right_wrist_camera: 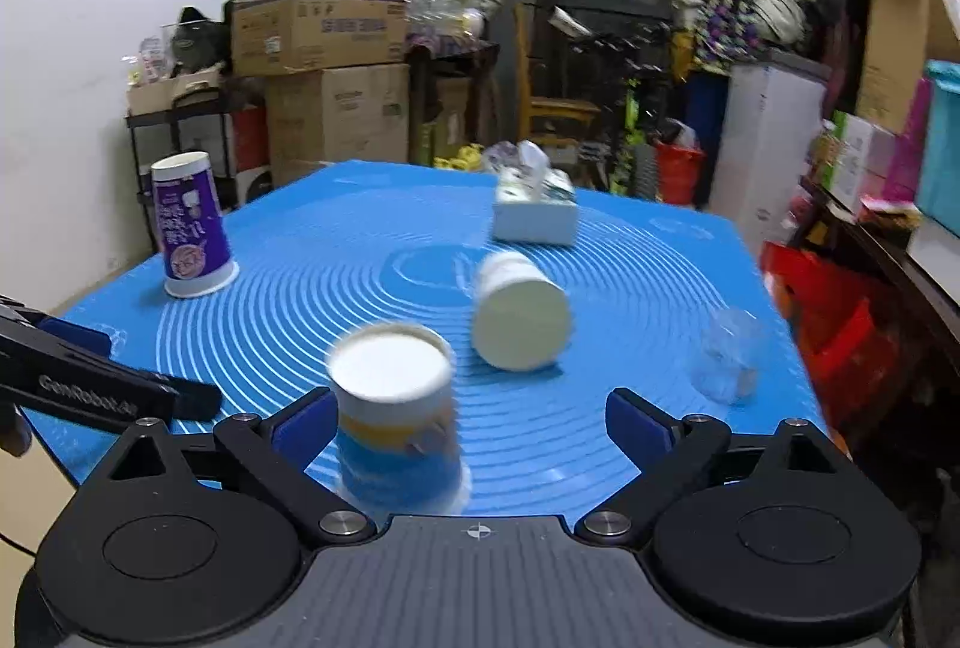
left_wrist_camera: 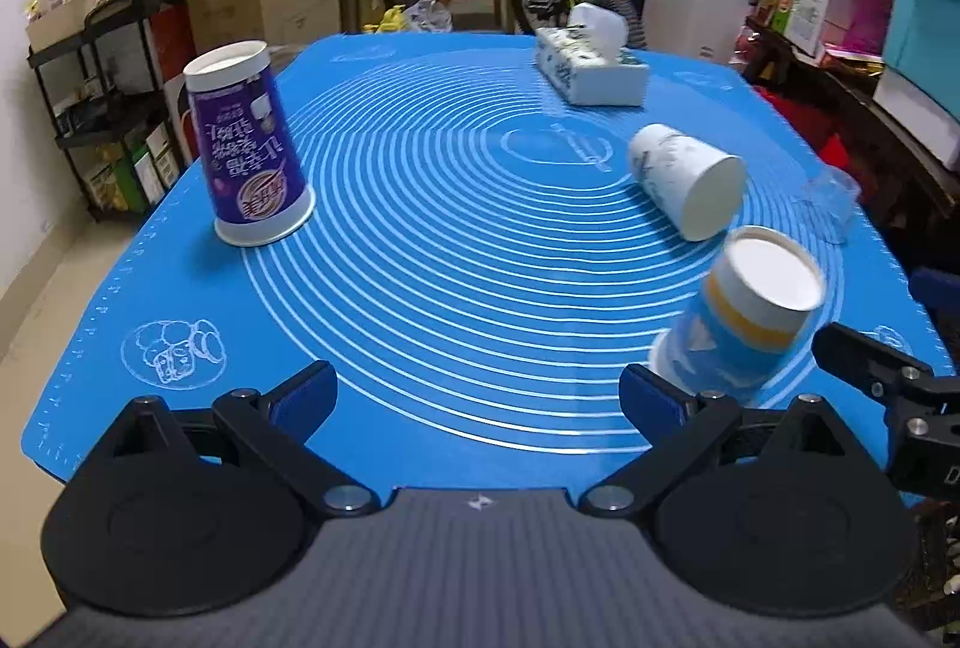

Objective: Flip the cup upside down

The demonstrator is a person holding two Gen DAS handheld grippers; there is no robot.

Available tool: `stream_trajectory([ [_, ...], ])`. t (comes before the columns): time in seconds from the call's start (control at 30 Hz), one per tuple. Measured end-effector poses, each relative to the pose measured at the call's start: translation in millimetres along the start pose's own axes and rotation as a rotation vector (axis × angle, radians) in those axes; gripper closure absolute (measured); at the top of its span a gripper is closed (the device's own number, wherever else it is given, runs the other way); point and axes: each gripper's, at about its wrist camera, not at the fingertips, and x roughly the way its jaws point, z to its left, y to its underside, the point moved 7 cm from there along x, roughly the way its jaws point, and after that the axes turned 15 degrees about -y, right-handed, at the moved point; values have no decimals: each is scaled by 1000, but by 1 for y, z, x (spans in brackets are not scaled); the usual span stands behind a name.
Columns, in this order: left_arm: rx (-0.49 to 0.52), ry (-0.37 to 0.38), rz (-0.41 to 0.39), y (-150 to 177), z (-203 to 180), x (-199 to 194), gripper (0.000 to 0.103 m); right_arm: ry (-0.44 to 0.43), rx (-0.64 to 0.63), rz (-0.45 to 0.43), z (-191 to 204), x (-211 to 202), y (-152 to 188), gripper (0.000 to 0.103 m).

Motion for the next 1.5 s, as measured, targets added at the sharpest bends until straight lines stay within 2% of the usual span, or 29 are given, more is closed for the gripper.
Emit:
stream_trajectory([
  [0.13,20,25,-13,5,-9,-11,4,14,43,32,-12,-20,12,7],
  [0.47,77,58,-12,24,-29,-27,4,24,56,82,-12,-43,31,7],
  [1.5,144,81,-10,34,-51,-37,4,42,70,132,-16,-50,40,7],
])
